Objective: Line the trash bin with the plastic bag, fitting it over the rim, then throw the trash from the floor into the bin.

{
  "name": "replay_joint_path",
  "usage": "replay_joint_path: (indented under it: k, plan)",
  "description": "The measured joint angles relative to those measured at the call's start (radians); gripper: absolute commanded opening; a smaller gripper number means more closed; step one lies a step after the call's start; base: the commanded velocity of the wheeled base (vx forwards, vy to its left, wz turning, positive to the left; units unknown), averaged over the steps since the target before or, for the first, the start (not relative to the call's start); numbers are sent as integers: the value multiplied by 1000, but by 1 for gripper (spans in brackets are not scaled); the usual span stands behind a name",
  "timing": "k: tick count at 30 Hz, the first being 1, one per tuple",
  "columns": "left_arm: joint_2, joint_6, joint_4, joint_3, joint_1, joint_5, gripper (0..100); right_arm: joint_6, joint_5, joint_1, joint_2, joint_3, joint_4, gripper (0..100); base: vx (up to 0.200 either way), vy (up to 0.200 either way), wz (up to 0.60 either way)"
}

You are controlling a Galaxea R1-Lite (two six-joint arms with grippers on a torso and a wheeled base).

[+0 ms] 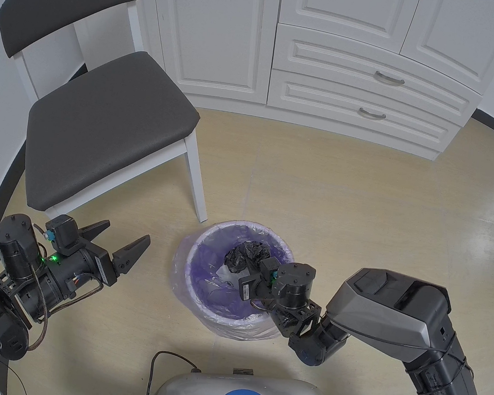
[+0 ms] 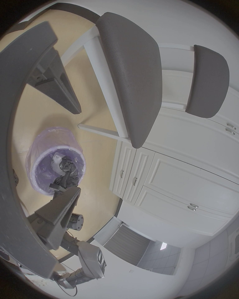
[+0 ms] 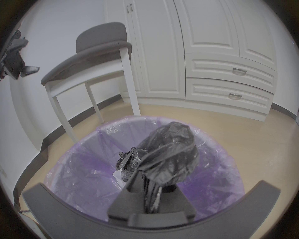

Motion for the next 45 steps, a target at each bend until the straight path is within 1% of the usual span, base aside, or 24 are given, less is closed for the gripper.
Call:
replay_joint_path:
  k: [11,18,24,30,37,45]
  plan:
    - [-7,-1,0,2,-7,0,100,2,24,18,-87,-88,310,0,0,0,0]
    - [-9,-1,0,4,-7,0,100,5,25,35,-123,-166,561,0,0,0,0]
    - [-10,-1,0,8,-7,0,100,5,19,34,-135,-229,703,0,0,0,0]
    - [-10,-1,0,9,-8,0,100,5,16,18,-123,-272,763,0,0,0,0]
    - [-10,-1,0,10,-9,0,100,5,16,-1,-73,-331,765,0,0,0,0]
    - [-10,-1,0,9,-9,0,100,5,16,-10,-37,-349,760,0,0,0,0]
